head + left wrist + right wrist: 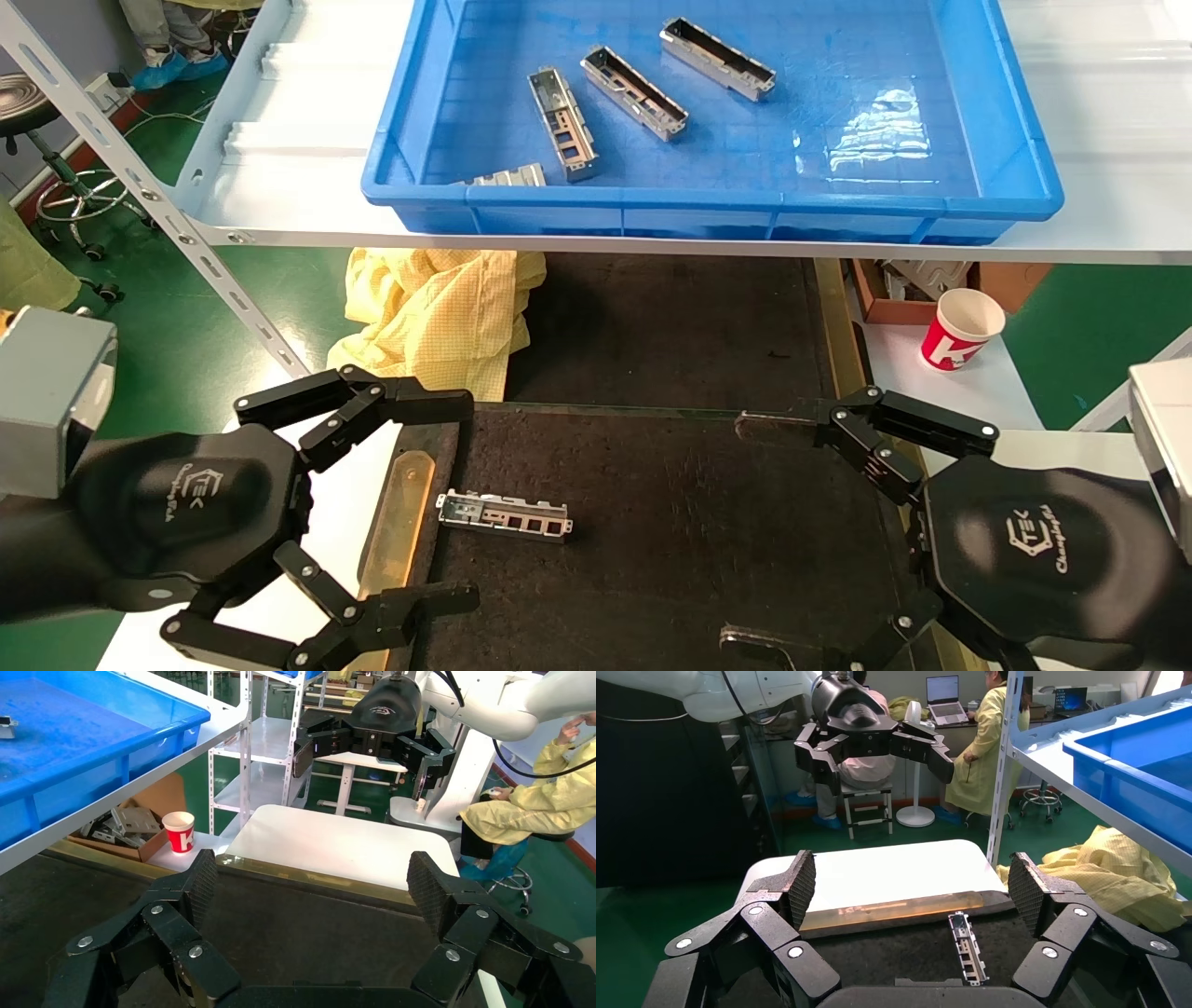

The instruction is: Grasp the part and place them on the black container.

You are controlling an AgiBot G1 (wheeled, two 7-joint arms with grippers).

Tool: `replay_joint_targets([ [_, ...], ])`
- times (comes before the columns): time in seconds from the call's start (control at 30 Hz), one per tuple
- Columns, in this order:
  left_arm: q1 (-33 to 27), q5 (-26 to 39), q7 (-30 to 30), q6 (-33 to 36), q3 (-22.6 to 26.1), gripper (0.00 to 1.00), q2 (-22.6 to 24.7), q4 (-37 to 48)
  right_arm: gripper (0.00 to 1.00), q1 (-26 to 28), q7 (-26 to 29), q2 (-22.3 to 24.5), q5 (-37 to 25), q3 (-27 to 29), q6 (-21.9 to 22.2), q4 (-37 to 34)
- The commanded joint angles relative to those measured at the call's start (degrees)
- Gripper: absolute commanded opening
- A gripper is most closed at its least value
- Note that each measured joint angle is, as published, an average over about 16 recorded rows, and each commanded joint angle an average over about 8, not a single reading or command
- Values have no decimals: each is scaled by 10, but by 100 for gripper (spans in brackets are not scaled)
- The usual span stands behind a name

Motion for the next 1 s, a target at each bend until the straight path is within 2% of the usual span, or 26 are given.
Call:
replay_joint_targets([
  [0.03, 0, 0, 0, 0, 0, 100, 0, 0, 100, 0, 0, -1, 0, -1, 0, -1],
  [1.0, 0, 0, 0, 0, 0, 100, 0, 0, 100, 2, -1, -3, -2, -3, 1, -4],
])
